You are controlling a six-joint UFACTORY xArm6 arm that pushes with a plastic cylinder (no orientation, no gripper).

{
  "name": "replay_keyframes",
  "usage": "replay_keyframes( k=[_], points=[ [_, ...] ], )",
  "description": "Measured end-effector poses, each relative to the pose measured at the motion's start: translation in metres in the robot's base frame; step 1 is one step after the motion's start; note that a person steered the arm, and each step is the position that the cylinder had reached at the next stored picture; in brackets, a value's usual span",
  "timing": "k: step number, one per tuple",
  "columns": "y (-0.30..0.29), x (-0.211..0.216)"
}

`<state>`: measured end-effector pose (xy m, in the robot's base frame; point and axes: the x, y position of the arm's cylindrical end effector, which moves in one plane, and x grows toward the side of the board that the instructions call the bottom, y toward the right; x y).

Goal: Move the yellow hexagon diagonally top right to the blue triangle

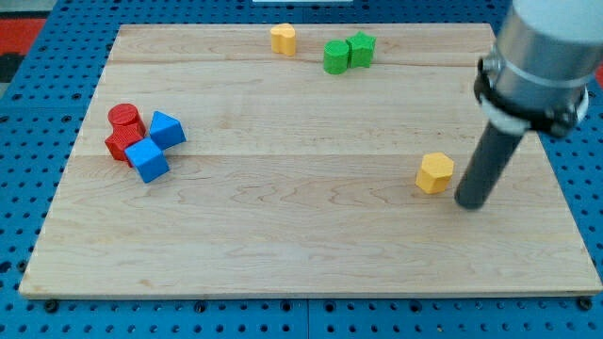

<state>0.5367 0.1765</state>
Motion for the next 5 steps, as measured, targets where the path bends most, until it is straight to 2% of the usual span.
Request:
replay_keyframes(
  k=[1,3,5],
  points=[
    [0.001,0.004],
    [0.010,-0.030],
    [-0.005,-0.040]
  ],
)
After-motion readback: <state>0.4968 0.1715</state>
